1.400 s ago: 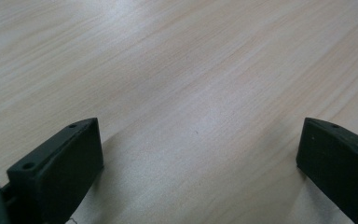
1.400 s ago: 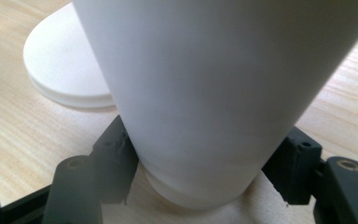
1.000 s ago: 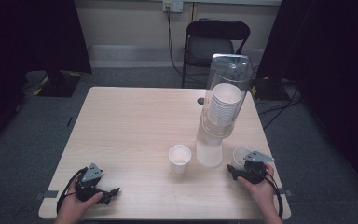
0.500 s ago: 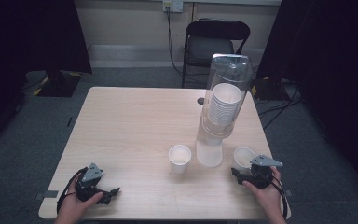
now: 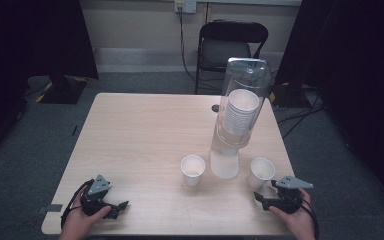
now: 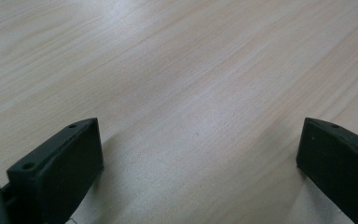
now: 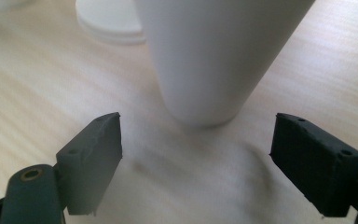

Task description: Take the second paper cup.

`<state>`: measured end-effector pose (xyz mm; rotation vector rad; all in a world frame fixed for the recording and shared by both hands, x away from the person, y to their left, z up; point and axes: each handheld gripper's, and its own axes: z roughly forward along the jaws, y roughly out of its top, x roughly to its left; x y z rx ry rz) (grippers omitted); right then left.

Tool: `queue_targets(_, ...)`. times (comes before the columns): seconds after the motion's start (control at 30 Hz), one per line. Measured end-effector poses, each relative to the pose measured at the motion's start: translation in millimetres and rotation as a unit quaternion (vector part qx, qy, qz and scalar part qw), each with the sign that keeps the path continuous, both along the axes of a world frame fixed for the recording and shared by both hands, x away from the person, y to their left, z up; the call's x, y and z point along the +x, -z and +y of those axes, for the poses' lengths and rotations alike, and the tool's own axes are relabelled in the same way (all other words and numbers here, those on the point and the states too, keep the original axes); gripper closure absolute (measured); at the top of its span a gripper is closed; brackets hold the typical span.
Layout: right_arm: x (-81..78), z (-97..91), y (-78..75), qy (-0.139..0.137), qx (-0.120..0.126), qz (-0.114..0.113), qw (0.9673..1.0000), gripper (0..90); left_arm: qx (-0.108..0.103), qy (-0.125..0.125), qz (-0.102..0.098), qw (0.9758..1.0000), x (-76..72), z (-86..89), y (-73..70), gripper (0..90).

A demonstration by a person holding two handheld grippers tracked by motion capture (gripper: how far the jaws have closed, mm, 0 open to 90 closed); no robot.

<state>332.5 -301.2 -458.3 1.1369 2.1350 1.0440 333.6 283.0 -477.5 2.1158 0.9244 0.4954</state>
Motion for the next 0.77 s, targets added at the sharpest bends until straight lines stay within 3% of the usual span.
queue_targets(0.2, -5.9, 0.3, 6.5, -0.013, -0.014, 0.017, 0.9997, 15.4, 0.0, 0.0, 0.0, 1.0, 0.0, 0.0, 0.0, 0.0)
queue_targets(0.77, -10.0, -3.7, 7.1, -0.034, -0.019, 0.018, 0.9991, 14.2, 0.0, 0.0, 0.0, 1.0, 0.0, 0.0, 0.0, 0.0)
